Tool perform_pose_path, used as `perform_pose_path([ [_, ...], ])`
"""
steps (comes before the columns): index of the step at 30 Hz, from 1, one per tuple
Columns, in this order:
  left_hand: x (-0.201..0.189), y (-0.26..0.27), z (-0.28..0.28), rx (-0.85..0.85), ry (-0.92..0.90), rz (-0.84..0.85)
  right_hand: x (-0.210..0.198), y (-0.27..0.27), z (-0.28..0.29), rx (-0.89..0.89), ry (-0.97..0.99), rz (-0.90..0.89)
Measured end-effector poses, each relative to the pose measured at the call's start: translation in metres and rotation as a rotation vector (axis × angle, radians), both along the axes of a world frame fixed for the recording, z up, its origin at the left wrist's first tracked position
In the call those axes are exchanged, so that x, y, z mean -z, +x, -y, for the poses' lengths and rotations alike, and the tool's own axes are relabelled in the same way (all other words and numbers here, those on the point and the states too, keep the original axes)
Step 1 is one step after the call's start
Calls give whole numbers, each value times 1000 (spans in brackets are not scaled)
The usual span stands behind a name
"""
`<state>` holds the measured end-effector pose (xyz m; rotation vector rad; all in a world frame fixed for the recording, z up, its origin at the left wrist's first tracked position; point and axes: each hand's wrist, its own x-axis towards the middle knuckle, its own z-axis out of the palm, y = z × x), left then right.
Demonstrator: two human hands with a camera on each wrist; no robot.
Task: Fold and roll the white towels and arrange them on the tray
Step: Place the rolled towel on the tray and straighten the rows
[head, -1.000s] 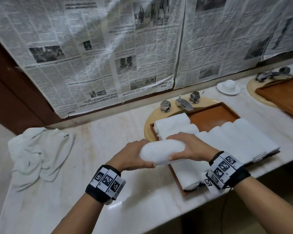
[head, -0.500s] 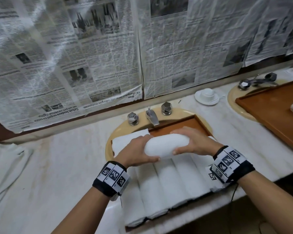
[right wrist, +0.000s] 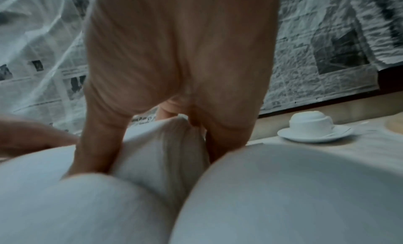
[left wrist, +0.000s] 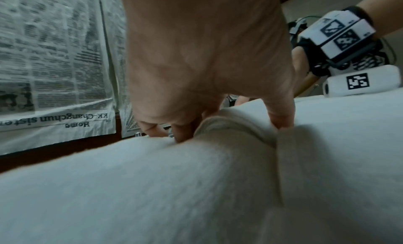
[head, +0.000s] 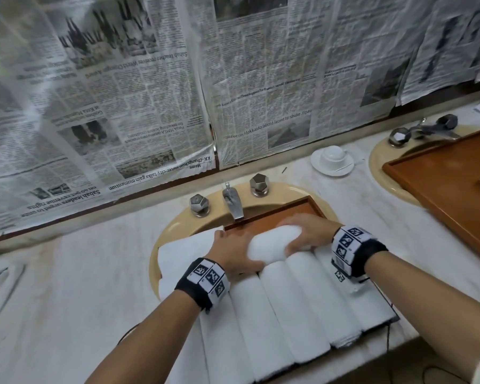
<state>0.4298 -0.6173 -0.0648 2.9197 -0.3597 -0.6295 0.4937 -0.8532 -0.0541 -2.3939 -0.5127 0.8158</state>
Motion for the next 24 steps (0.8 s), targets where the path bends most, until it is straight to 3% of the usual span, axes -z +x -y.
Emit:
perform_pose_path([
  [6, 0, 0, 4, 11, 103, -68, 9, 5, -12, -103, -143, -104],
  [11, 1, -7, 9, -27, 156, -79, 18, 3, -14, -83, -273, -131],
  [17, 5, -12, 13, -51, 207, -78, 20, -7, -22, -70, -280, -95],
  [21, 3, -14, 7, -53, 149, -40, 18, -9, -23, -87, -293, -84],
  [24, -2, -25, -8, -115, -13, 87, 12, -15, -20, -35, -267, -36],
])
